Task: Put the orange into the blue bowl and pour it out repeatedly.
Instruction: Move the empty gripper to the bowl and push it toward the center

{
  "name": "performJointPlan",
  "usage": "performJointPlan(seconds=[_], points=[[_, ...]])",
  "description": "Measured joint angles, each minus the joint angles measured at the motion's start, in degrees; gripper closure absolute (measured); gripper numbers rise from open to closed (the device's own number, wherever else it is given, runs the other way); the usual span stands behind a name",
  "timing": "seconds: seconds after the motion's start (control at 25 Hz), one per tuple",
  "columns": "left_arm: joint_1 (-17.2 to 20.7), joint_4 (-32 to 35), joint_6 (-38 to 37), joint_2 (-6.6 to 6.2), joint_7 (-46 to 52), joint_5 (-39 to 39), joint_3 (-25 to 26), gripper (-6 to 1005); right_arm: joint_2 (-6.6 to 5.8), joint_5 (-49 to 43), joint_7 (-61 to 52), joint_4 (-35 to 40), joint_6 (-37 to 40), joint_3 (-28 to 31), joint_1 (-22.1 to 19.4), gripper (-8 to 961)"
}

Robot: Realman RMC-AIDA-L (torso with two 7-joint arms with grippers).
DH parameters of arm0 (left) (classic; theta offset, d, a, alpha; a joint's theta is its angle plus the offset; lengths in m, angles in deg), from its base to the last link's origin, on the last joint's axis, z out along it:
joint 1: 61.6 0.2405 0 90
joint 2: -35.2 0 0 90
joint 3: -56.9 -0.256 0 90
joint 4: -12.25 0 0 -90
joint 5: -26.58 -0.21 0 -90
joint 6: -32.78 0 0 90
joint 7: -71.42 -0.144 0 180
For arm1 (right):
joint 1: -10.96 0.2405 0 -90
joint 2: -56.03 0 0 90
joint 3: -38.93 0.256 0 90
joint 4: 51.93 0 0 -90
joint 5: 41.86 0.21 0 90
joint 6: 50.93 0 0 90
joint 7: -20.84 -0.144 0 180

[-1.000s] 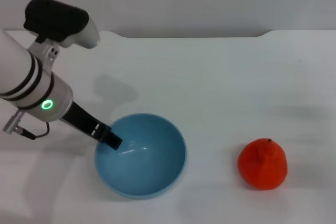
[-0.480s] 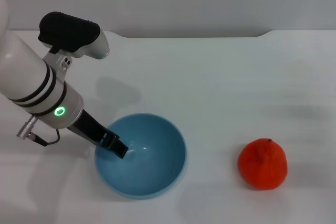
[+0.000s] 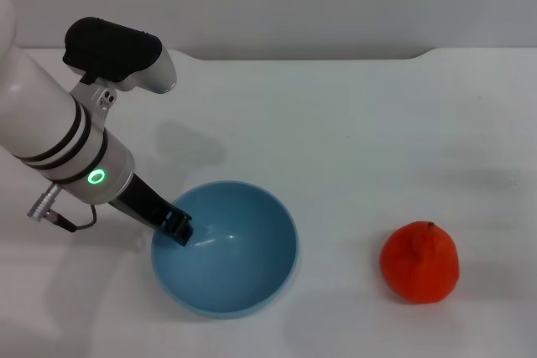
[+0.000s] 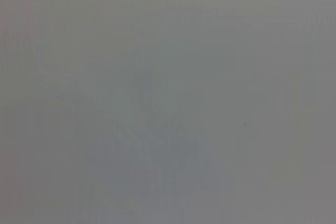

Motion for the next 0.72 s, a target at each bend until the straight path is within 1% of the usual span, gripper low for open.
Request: performJointPlan(seconds=[0.32,0.6,0.72], points=[[-0.12,-0.01,0.04,0.00,-0.36,0.00,-0.09,876,0.00,0.04,0.00,0.00,0.05,0.04,0.00,360],[-0.23,0.05,-0.09,0.00,-0.20,0.00,-0.06,963,0.00,-0.08,-0.87,0.00,-0.11,-0.08,0.38,360],[-0.32,0.34,-0.10,0.00,0.04,0.39,0.38,1000,-0.28,-2.12,-9.36,1.48,-0.30,-0.69,0.78,360]])
